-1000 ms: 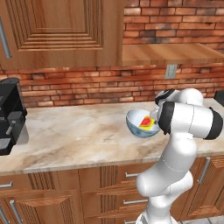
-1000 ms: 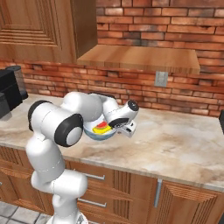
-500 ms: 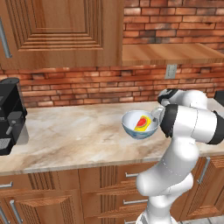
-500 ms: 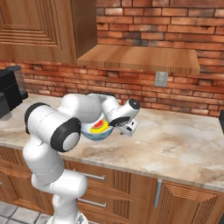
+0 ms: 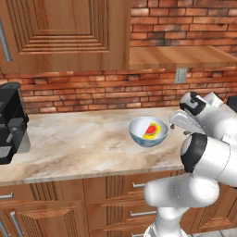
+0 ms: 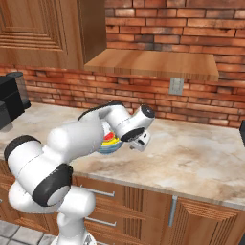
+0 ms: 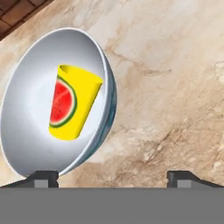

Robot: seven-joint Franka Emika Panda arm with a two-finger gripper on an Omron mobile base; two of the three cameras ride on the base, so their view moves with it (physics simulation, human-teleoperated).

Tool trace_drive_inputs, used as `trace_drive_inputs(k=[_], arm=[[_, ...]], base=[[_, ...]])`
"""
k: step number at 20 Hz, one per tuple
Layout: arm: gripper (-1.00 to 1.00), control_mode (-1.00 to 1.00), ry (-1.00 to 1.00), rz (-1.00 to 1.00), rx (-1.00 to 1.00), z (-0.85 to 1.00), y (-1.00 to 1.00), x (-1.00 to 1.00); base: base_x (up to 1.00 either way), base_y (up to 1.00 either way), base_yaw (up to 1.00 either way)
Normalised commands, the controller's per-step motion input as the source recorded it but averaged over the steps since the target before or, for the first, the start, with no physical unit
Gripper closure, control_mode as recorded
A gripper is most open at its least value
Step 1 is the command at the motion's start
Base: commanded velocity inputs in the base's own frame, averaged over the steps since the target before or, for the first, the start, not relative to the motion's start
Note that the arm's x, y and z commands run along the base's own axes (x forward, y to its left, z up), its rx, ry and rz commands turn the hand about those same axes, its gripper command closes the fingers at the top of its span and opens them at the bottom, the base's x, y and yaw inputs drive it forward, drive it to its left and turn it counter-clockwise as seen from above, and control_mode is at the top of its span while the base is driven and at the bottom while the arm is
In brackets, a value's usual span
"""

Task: Place the cup inside the bowl on the dining table and move the bowl to any counter.

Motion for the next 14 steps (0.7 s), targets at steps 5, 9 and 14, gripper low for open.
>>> trace_drive_inputs(k=[5,9,14], arm=[[-1.00,-1.00,0.00,0.00,-0.03,0.45,0.07,-0.57],[-1.00,-1.00,-0.02,0.00,-0.06,0.56,0.29,-0.56],[-1.00,-1.00,-0.02,0.00,-0.06,0.55,0.33,-0.58]], base=[[0.00,0.00,0.00],[0.00,0.00,0.00],[0.00,0.00,0.00]])
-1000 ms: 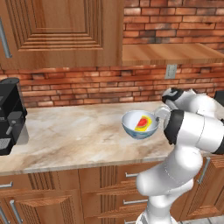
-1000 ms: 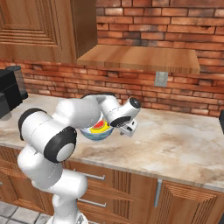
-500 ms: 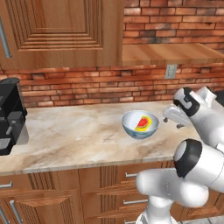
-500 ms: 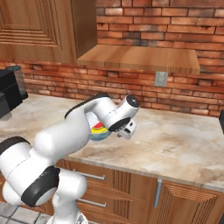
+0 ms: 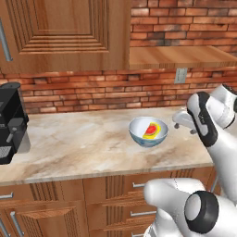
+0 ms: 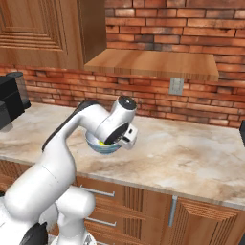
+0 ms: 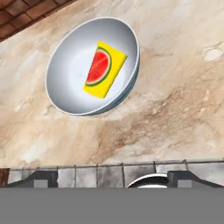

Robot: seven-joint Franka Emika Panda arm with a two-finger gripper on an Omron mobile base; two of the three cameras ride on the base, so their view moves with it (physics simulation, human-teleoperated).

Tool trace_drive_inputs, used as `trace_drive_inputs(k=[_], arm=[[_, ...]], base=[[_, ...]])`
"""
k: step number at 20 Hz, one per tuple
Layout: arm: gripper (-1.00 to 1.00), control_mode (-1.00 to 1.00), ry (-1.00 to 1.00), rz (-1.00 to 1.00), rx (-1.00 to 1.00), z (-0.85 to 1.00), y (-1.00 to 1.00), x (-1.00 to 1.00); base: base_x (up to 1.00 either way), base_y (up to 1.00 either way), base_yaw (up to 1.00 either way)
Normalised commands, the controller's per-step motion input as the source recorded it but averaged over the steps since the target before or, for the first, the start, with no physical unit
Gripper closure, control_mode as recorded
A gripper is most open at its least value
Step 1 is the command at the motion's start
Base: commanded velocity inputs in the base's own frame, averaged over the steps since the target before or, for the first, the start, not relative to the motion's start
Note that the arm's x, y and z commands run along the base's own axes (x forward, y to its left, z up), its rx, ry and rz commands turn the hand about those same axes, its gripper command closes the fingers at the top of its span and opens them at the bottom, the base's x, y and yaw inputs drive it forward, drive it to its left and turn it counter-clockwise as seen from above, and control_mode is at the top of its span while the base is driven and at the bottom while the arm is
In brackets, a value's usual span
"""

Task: Place the cup inside the bowl on the dining table and move the bowl to any counter.

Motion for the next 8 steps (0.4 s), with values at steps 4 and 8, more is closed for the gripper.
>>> trace_drive_inputs(k=[4,8], arm=[[-1.00,-1.00,0.00,0.00,-0.08,0.43,0.29,-0.55],[-1.00,-1.00,0.00,0.00,-0.07,0.40,0.26,-0.61]], base=[[0.00,0.00,0.00],[0.00,0.00,0.00]])
